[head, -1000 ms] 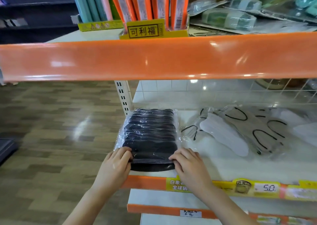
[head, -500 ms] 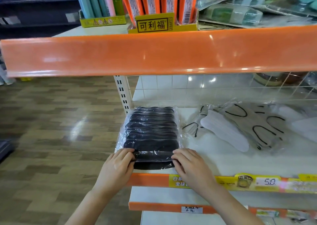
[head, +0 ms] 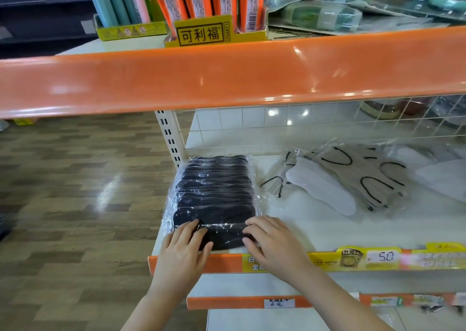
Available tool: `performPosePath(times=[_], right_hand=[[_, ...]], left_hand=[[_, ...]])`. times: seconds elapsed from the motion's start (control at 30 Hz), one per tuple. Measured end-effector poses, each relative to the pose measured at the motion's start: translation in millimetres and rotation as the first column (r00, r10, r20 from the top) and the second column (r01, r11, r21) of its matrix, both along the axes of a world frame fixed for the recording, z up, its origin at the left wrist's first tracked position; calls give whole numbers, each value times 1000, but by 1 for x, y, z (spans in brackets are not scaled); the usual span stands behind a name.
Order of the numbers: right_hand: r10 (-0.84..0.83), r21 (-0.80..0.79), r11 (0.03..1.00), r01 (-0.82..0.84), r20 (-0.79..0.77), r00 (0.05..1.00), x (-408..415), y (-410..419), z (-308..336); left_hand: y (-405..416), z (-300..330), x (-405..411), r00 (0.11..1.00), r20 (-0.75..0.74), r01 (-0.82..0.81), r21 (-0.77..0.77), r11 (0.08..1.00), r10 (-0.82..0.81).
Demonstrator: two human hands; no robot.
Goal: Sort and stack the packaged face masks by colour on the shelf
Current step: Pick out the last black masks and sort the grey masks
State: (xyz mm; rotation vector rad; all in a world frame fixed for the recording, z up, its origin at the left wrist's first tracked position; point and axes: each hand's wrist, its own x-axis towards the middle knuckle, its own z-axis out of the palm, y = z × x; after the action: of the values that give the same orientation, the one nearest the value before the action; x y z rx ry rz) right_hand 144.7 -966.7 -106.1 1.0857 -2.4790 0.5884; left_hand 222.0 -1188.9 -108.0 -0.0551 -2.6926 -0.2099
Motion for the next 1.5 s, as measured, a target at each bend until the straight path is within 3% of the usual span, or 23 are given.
performPosePath(times=[0.33,0.53,0.67,0.8,1.17,1.5], right_hand=[[-26,20,999,25,22,999,1,-1,2],[-165,-111,979,171,62,984,-1,9,14],[-240,-155,959,239,11,971,-8,41,12],[-293,-148,947,284,-38,955,-21,78,13],[-317,-186,935,302,-54,947,-62,193,14],[-458,-65,889,454,-91,884,-76,306,17]], left_hand=[[54,3,-17,1000,-12,13,-11,1000,-13],[90,10,-34,997,-67,35,9,999,-34],[125,18,-49,979,-182,98,29,995,-91],[160,22,-66,972,-203,125,32,992,-115],[271,35,-102,989,-77,136,88,987,-130],[375,38,-132,988,68,135,44,990,-137]])
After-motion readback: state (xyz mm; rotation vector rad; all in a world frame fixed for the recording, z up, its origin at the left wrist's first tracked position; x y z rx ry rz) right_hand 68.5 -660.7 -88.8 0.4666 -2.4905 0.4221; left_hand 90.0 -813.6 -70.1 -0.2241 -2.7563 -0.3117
